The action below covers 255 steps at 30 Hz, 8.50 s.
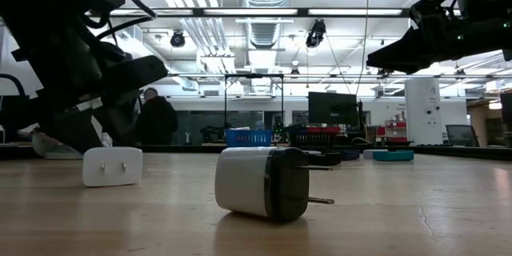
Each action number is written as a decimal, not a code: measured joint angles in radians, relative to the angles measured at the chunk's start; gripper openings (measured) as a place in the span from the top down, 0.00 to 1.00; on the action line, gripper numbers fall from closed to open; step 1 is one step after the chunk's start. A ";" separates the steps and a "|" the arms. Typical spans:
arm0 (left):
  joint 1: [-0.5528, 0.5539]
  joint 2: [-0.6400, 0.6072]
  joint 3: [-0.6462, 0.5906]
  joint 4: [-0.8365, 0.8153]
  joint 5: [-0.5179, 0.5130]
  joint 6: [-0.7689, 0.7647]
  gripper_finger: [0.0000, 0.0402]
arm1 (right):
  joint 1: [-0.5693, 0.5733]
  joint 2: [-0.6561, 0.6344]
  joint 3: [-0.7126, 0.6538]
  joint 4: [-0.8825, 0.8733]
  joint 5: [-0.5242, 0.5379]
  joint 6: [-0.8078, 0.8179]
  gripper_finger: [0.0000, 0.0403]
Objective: Pick & Place Office items
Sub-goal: Put the top big white adapter into the blue basket, then put the small red adapter into the blue basket
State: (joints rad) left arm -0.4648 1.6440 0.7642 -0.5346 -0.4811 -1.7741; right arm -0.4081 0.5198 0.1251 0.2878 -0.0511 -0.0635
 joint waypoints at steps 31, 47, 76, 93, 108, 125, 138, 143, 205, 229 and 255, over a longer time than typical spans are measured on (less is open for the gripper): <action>0.000 0.000 -0.002 0.005 0.003 0.011 0.55 | 0.000 0.000 0.000 0.000 0.000 0.000 0.36; 0.002 -0.013 0.010 0.003 -0.012 0.028 0.55 | 0.000 0.000 0.000 0.000 0.000 0.000 0.36; 0.132 -0.131 0.205 0.000 -0.470 0.618 0.55 | 0.000 0.000 0.000 0.000 0.000 0.000 0.36; 0.509 -0.128 0.281 0.289 -0.274 1.215 0.55 | 0.000 0.000 0.000 0.000 0.000 0.000 0.36; 0.805 -0.113 0.171 0.640 0.148 1.468 0.55 | 0.000 0.000 0.000 0.000 0.000 0.000 0.36; 0.969 0.071 0.250 0.591 0.412 1.475 0.55 | 0.000 0.000 0.000 0.000 0.000 0.000 0.36; 0.991 0.155 0.300 0.579 0.459 1.422 0.53 | 0.000 0.000 0.000 0.000 0.000 0.000 0.36; 0.991 0.152 0.310 0.580 0.463 1.422 0.49 | 0.000 0.000 0.000 0.000 0.000 0.000 0.36; 0.547 -0.193 0.309 0.108 0.172 1.218 0.48 | 0.000 0.000 0.000 0.000 0.000 0.000 0.36; -0.061 -0.204 0.307 -0.355 -0.265 0.528 0.49 | 0.000 0.000 0.000 0.000 0.000 0.000 0.36; -0.336 -0.098 0.311 -0.575 0.081 -0.311 0.49 | 0.000 0.000 0.000 0.000 0.000 0.000 0.36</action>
State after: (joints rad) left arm -0.8013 1.5463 1.0748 -1.1096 -0.3996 -2.0847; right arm -0.4082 0.5194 0.1251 0.2874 -0.0511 -0.0635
